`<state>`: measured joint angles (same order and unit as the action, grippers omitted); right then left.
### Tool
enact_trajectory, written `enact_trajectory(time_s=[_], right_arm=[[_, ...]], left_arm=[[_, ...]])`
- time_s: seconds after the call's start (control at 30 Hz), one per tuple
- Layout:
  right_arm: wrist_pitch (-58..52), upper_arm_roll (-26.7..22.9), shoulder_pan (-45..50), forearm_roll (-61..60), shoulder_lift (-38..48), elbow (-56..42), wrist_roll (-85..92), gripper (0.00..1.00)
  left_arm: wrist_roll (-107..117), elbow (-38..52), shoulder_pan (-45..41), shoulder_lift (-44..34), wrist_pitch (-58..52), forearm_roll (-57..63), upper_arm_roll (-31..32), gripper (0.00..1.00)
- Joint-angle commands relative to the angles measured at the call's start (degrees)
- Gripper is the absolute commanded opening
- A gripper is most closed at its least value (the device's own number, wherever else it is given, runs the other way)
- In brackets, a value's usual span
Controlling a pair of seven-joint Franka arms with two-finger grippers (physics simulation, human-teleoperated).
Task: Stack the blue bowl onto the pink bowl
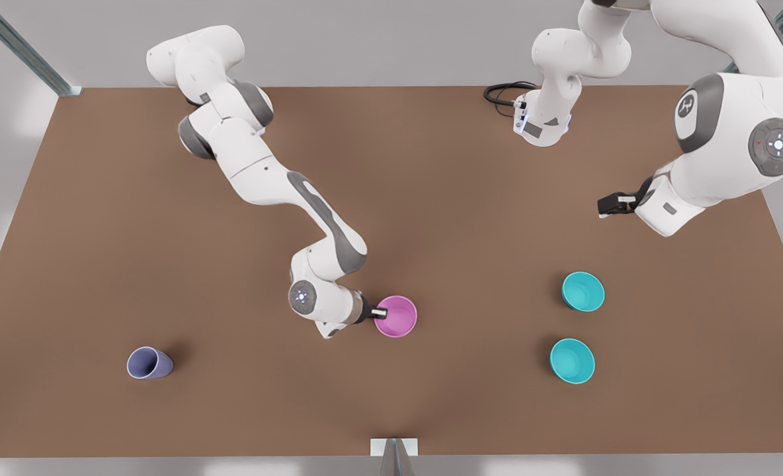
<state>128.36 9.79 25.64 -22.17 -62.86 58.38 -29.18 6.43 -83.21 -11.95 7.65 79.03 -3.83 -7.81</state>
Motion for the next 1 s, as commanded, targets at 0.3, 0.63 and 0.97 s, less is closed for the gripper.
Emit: enact_trajectory(time_s=[0.3,0.63,0.97], right_arm=[[-3.5,-0.7,-1.5,0.3,0.9,-2.5,-25.3,1.0],[-60.8,-0.7,-27.9,16.9,18.3,-2.4,4.3,1.0],[-59.9,-1.3,-31.4,28.9,57.7,16.7,37.3,1.0]], left_arm=[[0.1,0.0,0.1,-0.4,0.0,0.0,0.0,1.0],[-0.9,-0.6,1.0,12.9,14.3,-3.2,-0.5,1.0],[-43.3,-8.1,13.2,27.8,37.3,-10.1,-2.1,1.0]])
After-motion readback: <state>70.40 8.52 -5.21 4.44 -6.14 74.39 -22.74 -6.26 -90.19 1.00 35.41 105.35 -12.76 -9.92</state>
